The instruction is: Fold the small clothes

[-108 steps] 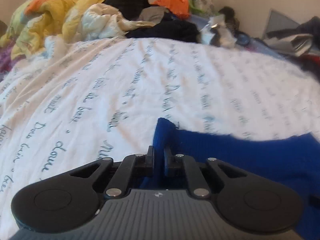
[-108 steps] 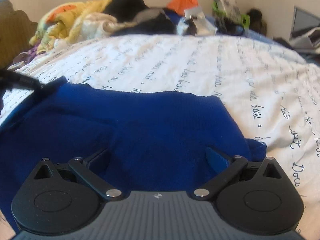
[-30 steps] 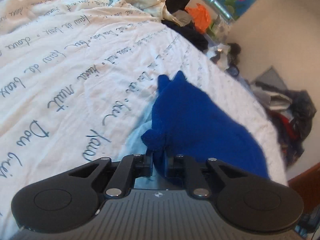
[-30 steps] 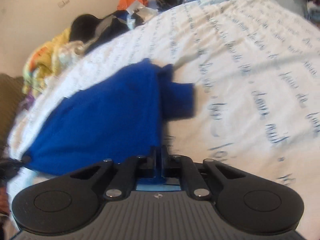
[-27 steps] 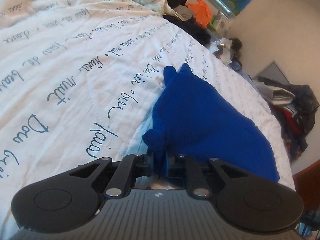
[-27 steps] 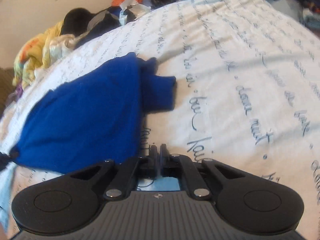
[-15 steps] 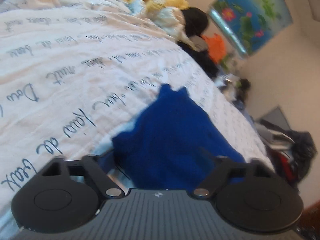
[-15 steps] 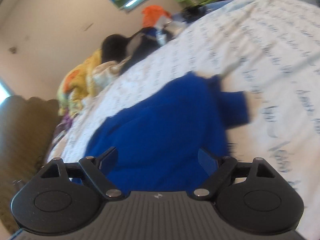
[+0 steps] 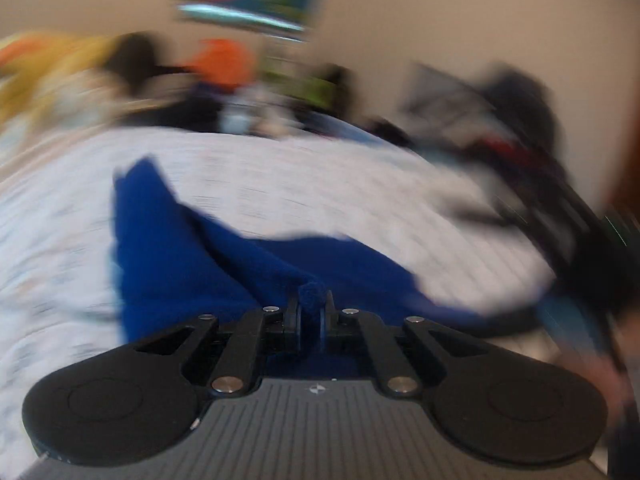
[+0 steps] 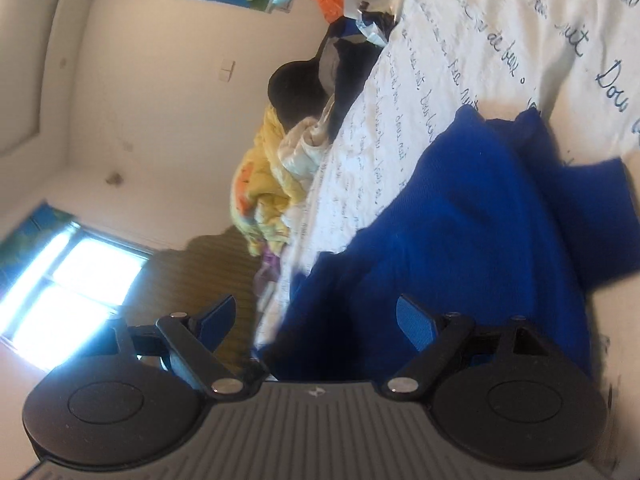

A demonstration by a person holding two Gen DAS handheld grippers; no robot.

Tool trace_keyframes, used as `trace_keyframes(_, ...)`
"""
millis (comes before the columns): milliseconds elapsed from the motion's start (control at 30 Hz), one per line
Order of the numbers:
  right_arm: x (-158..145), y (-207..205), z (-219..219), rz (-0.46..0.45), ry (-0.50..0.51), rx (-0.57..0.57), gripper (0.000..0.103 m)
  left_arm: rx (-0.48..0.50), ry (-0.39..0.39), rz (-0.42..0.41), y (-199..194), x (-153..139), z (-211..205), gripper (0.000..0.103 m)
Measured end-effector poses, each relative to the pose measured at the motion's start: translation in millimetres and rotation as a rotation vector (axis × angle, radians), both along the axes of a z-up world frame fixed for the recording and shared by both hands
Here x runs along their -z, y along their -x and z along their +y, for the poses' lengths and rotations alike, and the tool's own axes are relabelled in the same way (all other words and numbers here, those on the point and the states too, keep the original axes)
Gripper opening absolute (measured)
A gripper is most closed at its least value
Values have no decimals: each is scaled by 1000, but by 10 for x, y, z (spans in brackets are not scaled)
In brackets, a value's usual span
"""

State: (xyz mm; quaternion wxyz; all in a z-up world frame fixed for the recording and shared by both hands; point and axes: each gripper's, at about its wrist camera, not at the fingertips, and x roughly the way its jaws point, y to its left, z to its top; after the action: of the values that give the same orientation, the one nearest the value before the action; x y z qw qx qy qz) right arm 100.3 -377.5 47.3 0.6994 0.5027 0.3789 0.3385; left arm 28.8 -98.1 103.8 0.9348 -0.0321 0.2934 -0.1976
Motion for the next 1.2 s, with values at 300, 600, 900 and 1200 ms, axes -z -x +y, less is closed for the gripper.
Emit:
trace_keyframes(300,329,-350,-73,118,74,-50,92,179,-113,78,182,462,-644,7)
trace_keyframes(600,192,-651,122,115,247,-98,92,205,-112,6,346,369,-582,7)
trace_keyframes(900,-300,-601,199,-127,540,-78,13,288,-84,-11,351,224,-814,6)
trace_keyframes(1200,100,-185,-560,11,532,196,69,355,21,131,206,563,-705,40)
